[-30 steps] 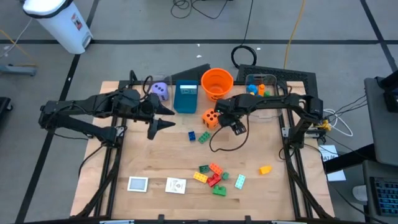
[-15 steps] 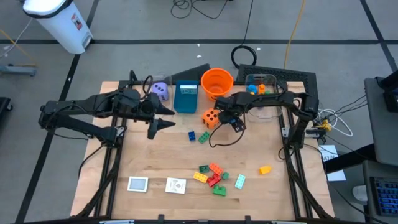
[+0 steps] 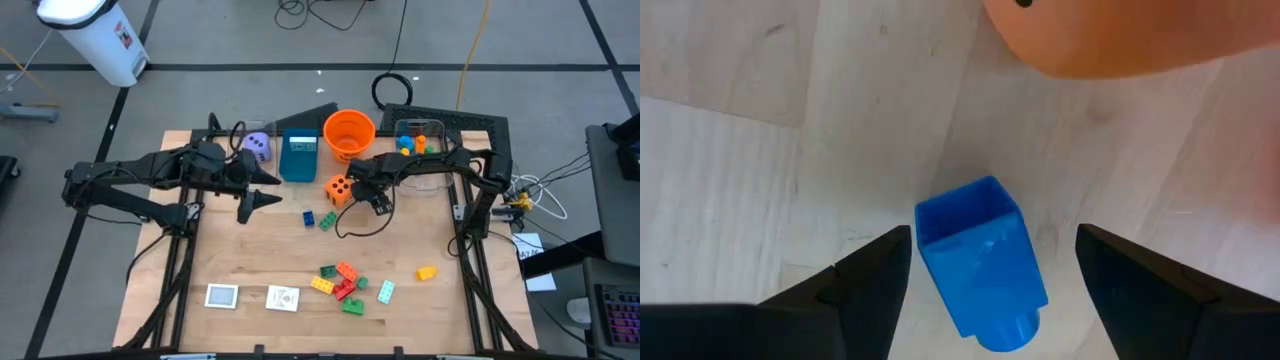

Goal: Pick & Place Toys
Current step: Put the blue game piece into the right transparent bin

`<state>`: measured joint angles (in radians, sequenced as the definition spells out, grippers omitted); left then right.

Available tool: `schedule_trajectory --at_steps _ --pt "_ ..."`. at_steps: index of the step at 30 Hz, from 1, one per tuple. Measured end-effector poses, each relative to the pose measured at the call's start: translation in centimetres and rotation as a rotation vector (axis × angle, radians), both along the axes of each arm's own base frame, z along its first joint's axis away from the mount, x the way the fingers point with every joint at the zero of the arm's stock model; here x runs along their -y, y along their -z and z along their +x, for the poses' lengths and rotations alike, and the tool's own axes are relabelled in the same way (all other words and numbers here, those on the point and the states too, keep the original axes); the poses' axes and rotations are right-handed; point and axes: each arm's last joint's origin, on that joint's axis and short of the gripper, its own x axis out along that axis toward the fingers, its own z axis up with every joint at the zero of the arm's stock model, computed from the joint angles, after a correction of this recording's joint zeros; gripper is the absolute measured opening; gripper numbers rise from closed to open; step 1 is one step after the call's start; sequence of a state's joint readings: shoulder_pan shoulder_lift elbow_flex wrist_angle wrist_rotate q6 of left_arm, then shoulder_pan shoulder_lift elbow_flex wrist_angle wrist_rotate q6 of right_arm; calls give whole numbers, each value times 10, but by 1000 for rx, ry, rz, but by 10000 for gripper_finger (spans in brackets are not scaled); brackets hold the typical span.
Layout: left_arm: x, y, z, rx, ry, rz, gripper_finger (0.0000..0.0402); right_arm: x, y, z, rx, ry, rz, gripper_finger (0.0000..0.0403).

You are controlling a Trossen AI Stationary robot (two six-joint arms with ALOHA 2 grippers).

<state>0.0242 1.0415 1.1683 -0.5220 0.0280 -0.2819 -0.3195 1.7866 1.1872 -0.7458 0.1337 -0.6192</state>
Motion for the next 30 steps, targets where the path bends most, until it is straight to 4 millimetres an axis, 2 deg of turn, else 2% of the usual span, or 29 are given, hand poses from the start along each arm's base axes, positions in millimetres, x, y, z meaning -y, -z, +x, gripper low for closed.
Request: schedule_trajectory --at_steps 20,26,30 --pt "0 0 0 0 -11 -26 246 -1 6 -4 -7 -17 -2 146" --pt "0 0 0 1 -12 -29 246 1 4 -3 -21 13 -49 141" --pt "0 0 0 1 -12 -28 246 -1 -10 -2 17 11 -58 145"
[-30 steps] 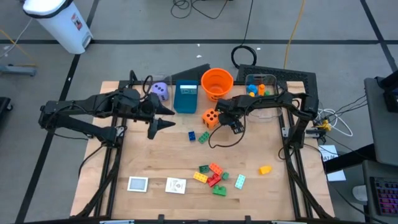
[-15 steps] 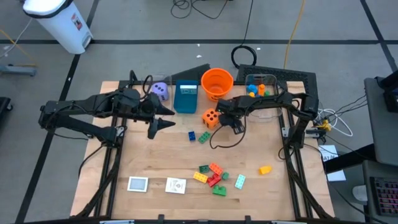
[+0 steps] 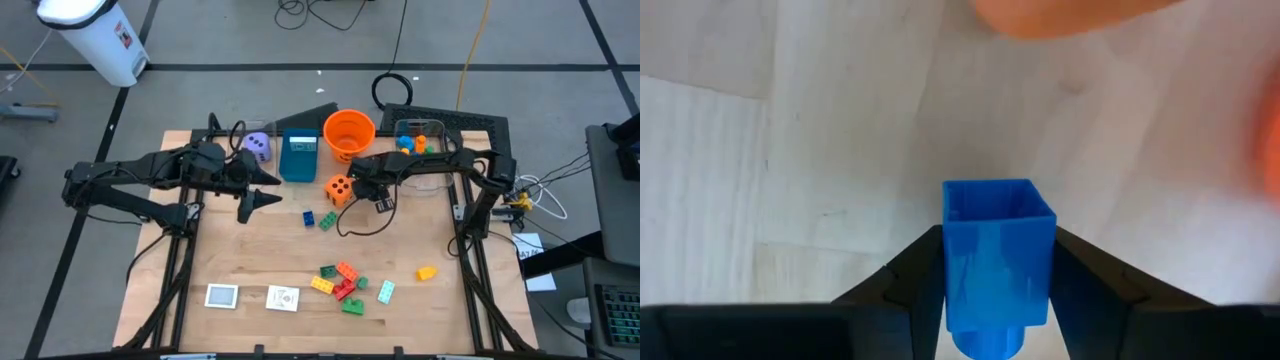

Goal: Pick & Place Toys
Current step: Put the blue game piece into the right transparent bin

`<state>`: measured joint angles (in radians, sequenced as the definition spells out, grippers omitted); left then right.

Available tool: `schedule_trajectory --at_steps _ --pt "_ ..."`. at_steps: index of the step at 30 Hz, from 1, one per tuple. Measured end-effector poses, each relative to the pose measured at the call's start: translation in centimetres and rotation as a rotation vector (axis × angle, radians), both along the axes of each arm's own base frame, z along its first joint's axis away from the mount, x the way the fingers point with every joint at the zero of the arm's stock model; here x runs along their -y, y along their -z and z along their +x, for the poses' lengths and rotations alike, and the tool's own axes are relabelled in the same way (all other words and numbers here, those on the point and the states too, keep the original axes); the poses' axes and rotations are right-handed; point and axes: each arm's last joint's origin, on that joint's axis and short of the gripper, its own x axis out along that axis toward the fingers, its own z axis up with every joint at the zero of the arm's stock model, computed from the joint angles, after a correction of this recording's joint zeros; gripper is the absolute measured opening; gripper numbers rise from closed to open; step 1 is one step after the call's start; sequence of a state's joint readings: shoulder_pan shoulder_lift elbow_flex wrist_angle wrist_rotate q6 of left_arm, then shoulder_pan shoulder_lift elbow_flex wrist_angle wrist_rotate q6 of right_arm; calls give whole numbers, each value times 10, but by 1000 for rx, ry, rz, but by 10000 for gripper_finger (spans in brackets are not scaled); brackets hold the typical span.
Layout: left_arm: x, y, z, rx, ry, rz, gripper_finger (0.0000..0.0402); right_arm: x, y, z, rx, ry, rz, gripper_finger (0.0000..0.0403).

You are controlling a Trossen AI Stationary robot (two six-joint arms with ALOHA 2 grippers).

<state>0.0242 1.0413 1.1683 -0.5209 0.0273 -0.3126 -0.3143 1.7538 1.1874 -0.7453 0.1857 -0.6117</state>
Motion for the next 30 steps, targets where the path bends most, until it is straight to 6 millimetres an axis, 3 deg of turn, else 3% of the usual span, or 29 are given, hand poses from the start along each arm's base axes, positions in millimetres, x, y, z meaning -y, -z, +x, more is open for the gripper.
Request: schedule_trajectory --at_steps 4,8,15,22,26,30 --pt "0 0 0 1 0 0 246 -5 -30 2 108 3 -27 141" --pt "0 -1 0 6 0 1 246 -12 -73 0 287 47 -57 143" --pt "-5 -8 3 88 -20 13 246 -21 -146 -18 715 260 -32 144" --pt "-15 -15 4 160 -16 13 246 -26 -220 -36 1370 532 179 148" --pt "-23 -22 5 243 -52 20 246 -28 -250 -40 1678 535 365 149" --pt "-33 -33 10 372 -97 15 246 -33 -266 -32 1887 470 512 143"
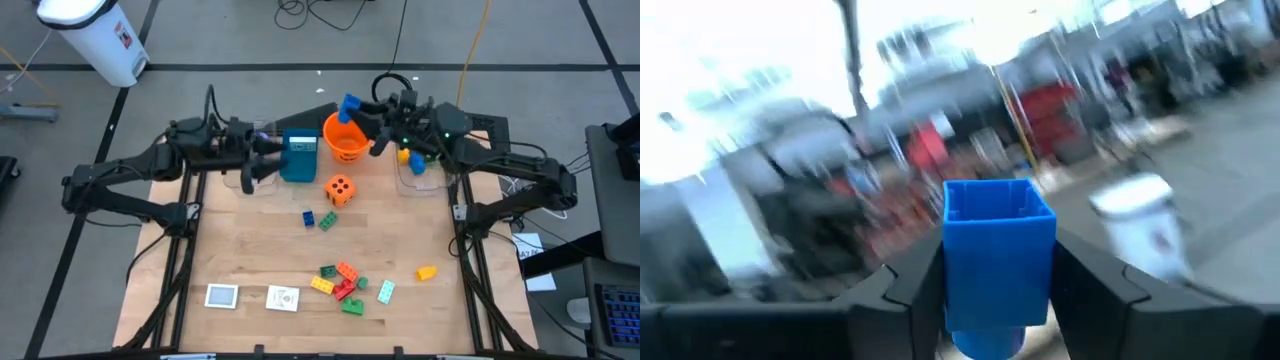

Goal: Pick & Place Toys
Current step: Put the blue game piece into the right transparent bin

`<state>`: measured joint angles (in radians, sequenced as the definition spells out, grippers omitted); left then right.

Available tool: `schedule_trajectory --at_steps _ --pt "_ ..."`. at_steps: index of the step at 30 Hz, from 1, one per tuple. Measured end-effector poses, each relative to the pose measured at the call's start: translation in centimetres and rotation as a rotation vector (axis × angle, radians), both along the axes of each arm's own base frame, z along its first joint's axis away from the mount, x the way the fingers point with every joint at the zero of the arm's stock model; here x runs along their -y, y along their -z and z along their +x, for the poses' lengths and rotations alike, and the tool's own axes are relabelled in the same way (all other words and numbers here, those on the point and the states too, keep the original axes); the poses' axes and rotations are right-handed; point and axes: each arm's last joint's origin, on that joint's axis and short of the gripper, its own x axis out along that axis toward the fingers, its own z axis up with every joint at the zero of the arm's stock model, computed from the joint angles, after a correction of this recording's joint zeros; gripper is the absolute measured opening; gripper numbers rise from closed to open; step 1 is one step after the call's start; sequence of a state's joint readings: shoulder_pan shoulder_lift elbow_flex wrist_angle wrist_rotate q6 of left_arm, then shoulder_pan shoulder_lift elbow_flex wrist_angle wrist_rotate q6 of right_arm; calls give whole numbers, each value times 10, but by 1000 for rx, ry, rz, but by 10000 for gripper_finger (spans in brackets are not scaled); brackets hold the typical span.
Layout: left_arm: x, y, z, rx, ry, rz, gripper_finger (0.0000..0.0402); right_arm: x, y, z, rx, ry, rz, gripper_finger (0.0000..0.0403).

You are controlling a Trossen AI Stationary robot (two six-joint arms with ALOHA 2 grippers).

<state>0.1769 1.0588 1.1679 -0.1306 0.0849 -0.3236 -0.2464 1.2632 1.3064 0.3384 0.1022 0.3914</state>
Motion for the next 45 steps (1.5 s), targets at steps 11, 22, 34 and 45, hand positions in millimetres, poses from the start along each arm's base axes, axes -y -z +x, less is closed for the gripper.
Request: schedule_trajectory --at_steps 11,22,34,45 --pt "-17 -8 35 262 33 -53 246 -17 14 52 330 -107 -29 147" --pt "-19 -9 48 357 41 -1 246 -25 19 60 414 -107 -29 148" --pt "-23 -3 63 396 25 47 246 -24 20 60 407 -108 -24 148" --pt "-29 -4 62 418 -9 48 246 -24 21 62 383 -108 -19 148"
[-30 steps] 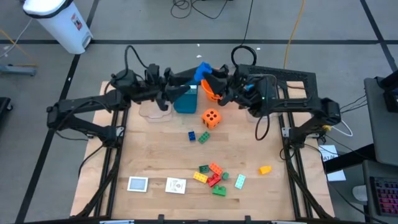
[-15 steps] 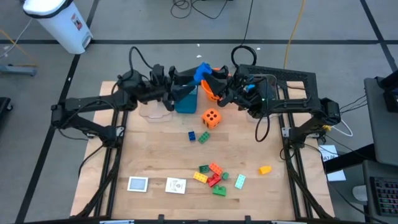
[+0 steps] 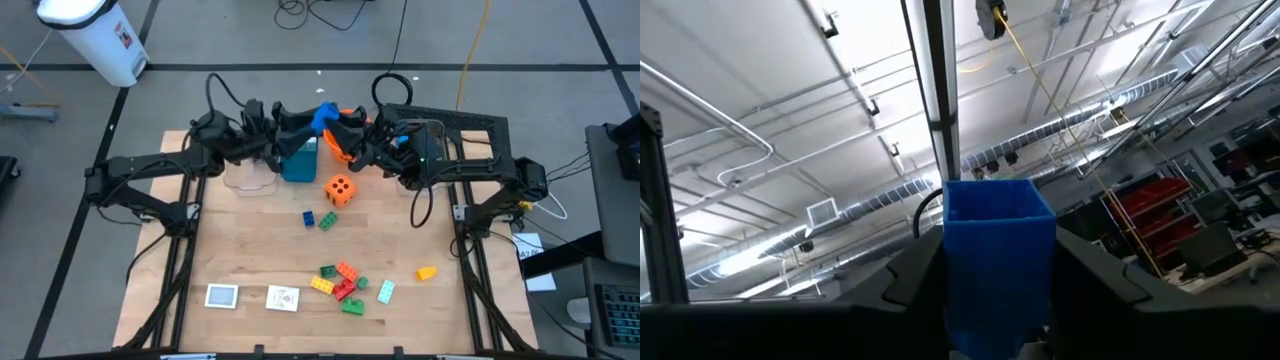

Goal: Pick & Place Toys
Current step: Put the blue game piece into the right transparent bin

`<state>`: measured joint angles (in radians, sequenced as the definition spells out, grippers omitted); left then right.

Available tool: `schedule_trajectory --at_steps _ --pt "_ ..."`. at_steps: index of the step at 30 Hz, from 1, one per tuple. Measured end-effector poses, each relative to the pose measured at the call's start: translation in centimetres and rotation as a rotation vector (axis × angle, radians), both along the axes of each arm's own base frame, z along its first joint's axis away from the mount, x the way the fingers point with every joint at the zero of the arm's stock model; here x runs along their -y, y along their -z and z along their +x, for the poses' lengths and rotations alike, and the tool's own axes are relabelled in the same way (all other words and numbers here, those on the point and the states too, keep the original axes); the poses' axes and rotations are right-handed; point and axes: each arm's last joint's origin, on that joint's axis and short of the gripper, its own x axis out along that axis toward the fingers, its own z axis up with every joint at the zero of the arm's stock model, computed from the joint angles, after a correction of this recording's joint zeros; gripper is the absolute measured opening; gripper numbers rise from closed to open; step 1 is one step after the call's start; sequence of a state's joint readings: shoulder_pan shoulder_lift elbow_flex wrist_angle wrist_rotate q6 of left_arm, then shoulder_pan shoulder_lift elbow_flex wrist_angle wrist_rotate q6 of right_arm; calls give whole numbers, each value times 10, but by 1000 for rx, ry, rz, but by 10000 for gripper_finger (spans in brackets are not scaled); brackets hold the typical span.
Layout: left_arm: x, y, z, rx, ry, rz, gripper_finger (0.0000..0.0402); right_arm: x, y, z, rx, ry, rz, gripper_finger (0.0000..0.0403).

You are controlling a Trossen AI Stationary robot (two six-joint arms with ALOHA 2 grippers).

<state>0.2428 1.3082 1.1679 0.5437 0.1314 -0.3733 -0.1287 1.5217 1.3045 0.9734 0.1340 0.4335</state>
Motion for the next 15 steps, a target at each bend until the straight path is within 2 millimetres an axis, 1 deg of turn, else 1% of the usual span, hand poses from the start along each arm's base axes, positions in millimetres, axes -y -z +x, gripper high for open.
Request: schedule_trajectory --at_steps 7,15 --pt "-1 5 6 -14 8 -16 246 0 2 1 -21 -7 11 142" --pt "-2 5 6 -17 8 -18 245 0 3 3 -38 -18 24 145"
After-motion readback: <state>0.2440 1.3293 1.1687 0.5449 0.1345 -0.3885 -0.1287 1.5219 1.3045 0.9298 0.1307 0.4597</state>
